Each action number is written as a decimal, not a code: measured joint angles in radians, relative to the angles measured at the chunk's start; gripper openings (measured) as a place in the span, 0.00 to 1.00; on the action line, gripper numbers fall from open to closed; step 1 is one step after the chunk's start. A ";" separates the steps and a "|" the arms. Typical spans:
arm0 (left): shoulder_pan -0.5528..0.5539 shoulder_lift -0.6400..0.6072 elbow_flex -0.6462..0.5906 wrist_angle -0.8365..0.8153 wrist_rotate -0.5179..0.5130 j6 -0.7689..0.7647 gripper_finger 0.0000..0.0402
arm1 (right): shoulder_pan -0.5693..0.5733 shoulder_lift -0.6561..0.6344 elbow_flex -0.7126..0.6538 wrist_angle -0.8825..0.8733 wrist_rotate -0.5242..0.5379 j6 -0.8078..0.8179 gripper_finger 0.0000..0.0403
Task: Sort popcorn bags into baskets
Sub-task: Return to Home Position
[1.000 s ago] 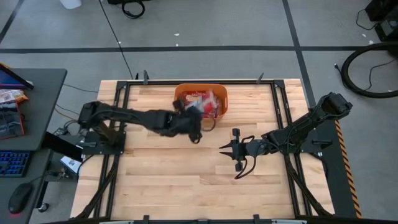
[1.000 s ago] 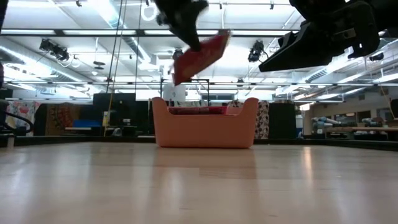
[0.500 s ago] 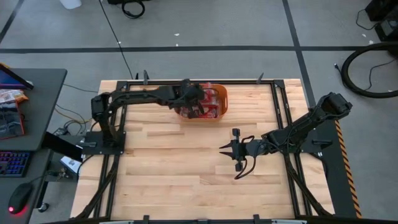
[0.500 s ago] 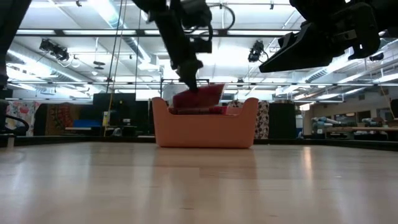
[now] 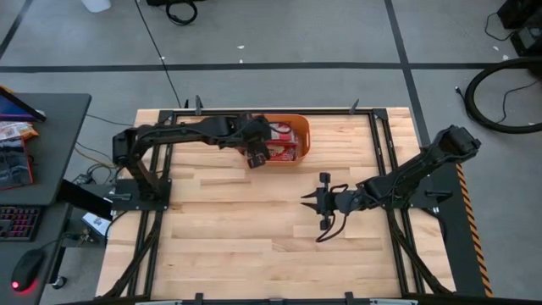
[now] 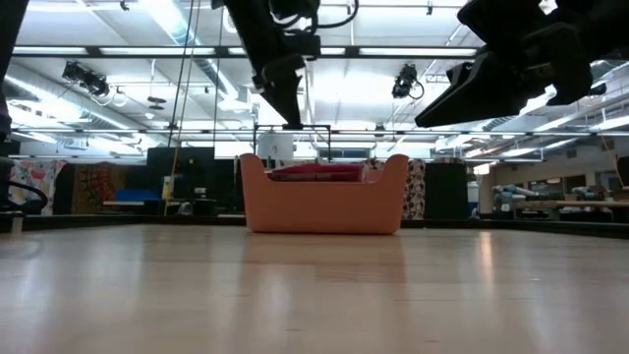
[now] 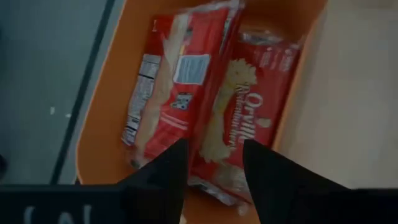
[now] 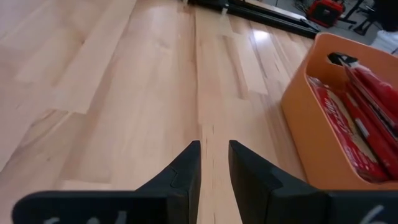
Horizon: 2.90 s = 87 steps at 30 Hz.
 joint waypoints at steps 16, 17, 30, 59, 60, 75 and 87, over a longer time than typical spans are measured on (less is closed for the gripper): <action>-0.075 -0.076 -0.007 -0.057 0.010 -0.022 0.35 | 0.026 -0.442 -0.287 0.082 0.021 0.111 0.06; -0.082 -0.084 -0.021 -0.033 0.009 -0.023 0.35 | 0.026 -0.468 -0.310 0.093 0.021 0.117 0.06; -0.147 -0.457 -0.559 0.463 0.003 -0.094 0.35 | 0.026 -0.724 -0.464 0.105 -0.042 0.173 0.02; -0.136 -1.321 -1.462 1.199 0.052 -0.045 0.35 | -0.025 -0.967 -0.514 0.168 -0.197 0.006 0.02; -0.136 -1.339 -1.472 1.201 0.061 -0.043 0.35 | -0.025 -0.973 -0.514 0.168 -0.197 0.003 0.02; -0.136 -1.619 -1.490 1.029 0.280 0.058 0.25 | -0.025 -0.998 -0.514 0.201 -0.087 -0.049 0.03; -0.135 -1.722 -1.490 0.903 0.504 0.039 0.07 | -0.025 -0.996 -0.514 0.204 -0.088 -0.048 0.04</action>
